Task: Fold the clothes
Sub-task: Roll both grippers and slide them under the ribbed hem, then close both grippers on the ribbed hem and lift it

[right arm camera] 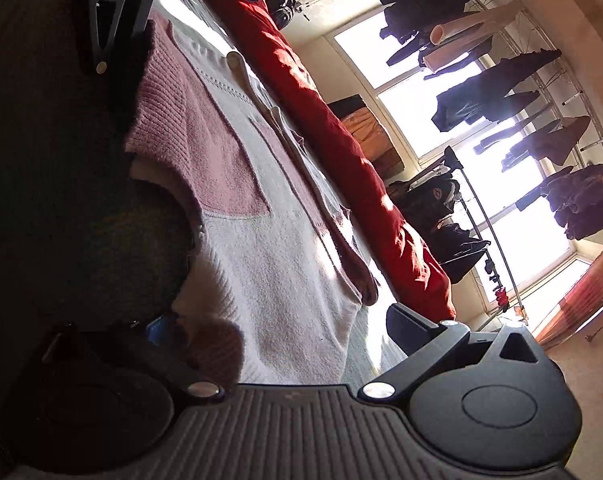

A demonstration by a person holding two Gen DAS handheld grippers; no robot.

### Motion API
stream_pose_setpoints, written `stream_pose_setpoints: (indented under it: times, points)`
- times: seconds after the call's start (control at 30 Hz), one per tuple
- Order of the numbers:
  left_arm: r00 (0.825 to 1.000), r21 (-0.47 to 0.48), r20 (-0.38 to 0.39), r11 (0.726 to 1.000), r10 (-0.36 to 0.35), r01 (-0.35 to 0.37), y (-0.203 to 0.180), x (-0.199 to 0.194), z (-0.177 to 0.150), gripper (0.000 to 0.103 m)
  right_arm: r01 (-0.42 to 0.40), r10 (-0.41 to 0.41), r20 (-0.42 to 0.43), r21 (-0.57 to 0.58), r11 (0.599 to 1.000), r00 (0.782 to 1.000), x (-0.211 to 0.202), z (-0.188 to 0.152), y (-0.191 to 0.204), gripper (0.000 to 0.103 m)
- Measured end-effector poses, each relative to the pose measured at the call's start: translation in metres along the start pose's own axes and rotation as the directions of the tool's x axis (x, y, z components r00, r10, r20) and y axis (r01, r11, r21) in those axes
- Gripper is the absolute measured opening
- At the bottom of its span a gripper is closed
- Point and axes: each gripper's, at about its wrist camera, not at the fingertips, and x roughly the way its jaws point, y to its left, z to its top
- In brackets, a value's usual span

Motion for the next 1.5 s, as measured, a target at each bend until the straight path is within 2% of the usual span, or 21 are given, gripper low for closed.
stream_pose_setpoints:
  times: [0.1,0.2,0.37,0.53,0.6,0.8,0.87,0.97,1.1,1.17,1.33,1.4,1.5]
  points:
    - [1.000,0.010,-0.008,1.000,0.006,-0.006,-0.001,-0.003,-0.002,0.103,0.021,-0.022,-0.012,-0.049,0.999,1.000,-0.002,-0.014,0.000,0.103]
    - [1.000,0.018,-0.023,1.000,0.011,-0.010,-0.003,-0.008,-0.008,0.103,0.048,-0.049,-0.017,-0.049,0.998,0.999,-0.001,-0.021,-0.006,0.103]
    - [0.997,0.055,-0.073,0.998,0.033,-0.029,-0.012,-0.011,-0.025,0.103,0.054,-0.054,-0.008,-0.051,0.997,0.998,0.004,-0.020,-0.006,0.103]
    - [0.990,0.069,-0.105,0.994,0.090,-0.083,-0.009,-0.013,-0.038,0.103,0.064,-0.064,0.007,-0.066,0.996,0.998,0.005,-0.017,-0.003,0.103]
    - [0.990,0.053,-0.113,0.995,0.090,-0.084,-0.006,-0.009,-0.036,0.103,0.067,-0.067,0.003,-0.051,0.996,0.998,0.007,-0.012,-0.005,0.103]
    - [0.996,0.124,-0.059,0.990,0.070,-0.063,-0.019,-0.001,-0.023,0.103,0.042,-0.041,0.029,-0.054,0.998,0.999,0.013,0.008,0.004,0.103]
    - [0.994,0.140,-0.074,0.988,0.077,-0.066,-0.016,-0.001,-0.031,0.103,0.046,-0.044,0.030,-0.070,0.997,0.999,0.012,0.003,0.002,0.103]
    - [0.990,0.151,-0.111,0.986,0.087,-0.070,-0.009,0.000,-0.047,0.103,0.046,-0.047,-0.019,-0.072,0.996,0.999,0.013,-0.016,-0.009,0.103]
    - [0.989,0.168,-0.121,0.984,0.087,-0.066,-0.007,0.000,-0.051,0.102,0.035,-0.037,-0.029,-0.052,0.998,0.999,0.014,-0.024,-0.018,0.103]
    - [0.990,0.190,-0.115,0.980,0.077,-0.054,-0.009,0.001,-0.049,0.097,0.030,-0.031,-0.017,-0.058,0.998,0.999,0.014,-0.020,-0.015,0.103]
    - [0.995,0.274,-0.101,0.961,0.010,0.019,-0.022,0.002,-0.047,0.056,0.006,-0.003,0.026,-0.103,0.995,1.000,0.012,-0.007,-0.004,0.103]
    - [0.994,0.283,-0.106,0.958,-0.022,0.051,-0.023,0.000,-0.050,0.045,-0.013,0.016,0.021,-0.105,0.994,1.000,0.011,-0.007,-0.006,0.102]
    - [0.994,0.306,-0.109,0.950,-0.029,0.061,-0.025,-0.001,-0.053,0.041,-0.049,0.050,0.008,-0.101,0.994,0.999,0.009,-0.007,-0.009,0.094]
